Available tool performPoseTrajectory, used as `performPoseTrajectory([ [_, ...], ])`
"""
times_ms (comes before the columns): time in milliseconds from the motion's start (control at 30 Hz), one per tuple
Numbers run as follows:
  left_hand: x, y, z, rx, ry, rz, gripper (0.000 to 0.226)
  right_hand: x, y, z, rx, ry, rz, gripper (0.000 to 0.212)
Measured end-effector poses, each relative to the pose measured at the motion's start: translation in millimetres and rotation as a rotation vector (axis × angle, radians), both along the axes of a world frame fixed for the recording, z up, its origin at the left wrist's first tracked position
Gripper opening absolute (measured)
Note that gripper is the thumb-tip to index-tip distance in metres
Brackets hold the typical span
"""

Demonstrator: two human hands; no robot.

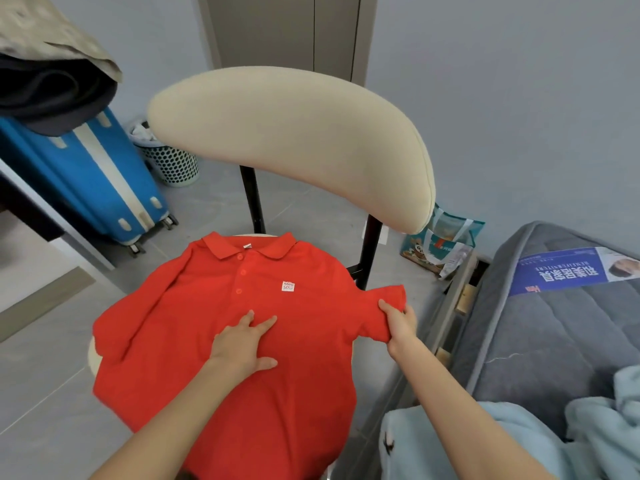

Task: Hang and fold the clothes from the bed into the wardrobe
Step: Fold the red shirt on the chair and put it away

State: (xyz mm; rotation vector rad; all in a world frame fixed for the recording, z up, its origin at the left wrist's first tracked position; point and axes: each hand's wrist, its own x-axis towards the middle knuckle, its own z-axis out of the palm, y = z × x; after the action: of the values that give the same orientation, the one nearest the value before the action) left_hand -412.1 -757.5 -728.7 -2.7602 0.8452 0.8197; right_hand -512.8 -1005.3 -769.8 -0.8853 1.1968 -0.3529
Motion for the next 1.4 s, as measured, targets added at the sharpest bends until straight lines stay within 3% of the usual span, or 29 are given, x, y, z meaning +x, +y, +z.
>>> performPoseTrajectory([
  [267, -2.5, 11.9, 1.1, -0.043, -0.107, -0.045, 0.082, 34.9, 38.0, 51.1, -0.308, -0.07, 0.104, 0.009],
  [333, -3.9, 20.2, 0.9, -0.077, -0.125, -0.049, 0.076, 49.3, 60.4, 64.2, -0.292, -0.168, 0.243, 0.012],
  [433, -5.2, 38.9, 1.1, -0.256, -0.097, 0.036, 0.06, 62.6, 95.0, 72.4, -0.248, -0.235, 0.614, 0.033],
  [533, -1.6, 68.0, 3.6, -0.556, -0.129, 0.189, 0.042, 65.5, 117.7, 59.7, -0.605, -0.079, 0.915, 0.044],
  [600, 3.0, 88.3, 6.3, -0.692, -0.277, 0.271, 0.035, 67.5, 129.4, 47.4, -0.885, 0.022, 1.124, 0.049],
  [667, 9.2, 107.3, 6.3, -0.746, -0.439, 0.37, 0.037, 69.7, 143.1, 35.8, -1.023, 0.116, 1.3, 0.053],
  [733, 16.4, 123.4, 4.6, -0.683, -0.531, 0.511, 0.049, 73.6, 156.8, 28.6, -1.041, 0.189, 1.41, 0.055],
  [833, 29.8, 144.5, -0.1, -0.512, -0.381, 0.74, 0.075, 85.7, 172.3, 26.3, -1.03, 0.219, 1.503, 0.055],
  [933, 44.4, 161.7, -9.4, -0.456, -0.258, 0.736, 0.08, 102.6, 181.2, 28.4, -1.017, 0.26, 1.556, 0.058],
  [1000, 56.5, 170.5, -14.8, -0.563, -0.274, 0.746, 0.066, 113.5, 186.4, 30.3, -1.005, 0.313, 1.601, 0.064],
  [1133, 82.1, 178.3, -9.9, -0.955, -0.352, 0.91, 0.031, 131.7, 189.5, 40.1, -0.955, 0.341, 1.676, 0.074],
  [1300, 121.0, 191.1, 16.3, -1.346, -0.274, 1.488, 0.033, 147.8, 180.2, 50.3, -0.952, 0.421, 1.725, 0.067],
  [1400, 135.1, 204.0, 27.7, -1.401, -0.219, 1.574, 0.032, 152.2, 177.5, 49.6, -0.894, 0.468, 1.725, 0.063],
])
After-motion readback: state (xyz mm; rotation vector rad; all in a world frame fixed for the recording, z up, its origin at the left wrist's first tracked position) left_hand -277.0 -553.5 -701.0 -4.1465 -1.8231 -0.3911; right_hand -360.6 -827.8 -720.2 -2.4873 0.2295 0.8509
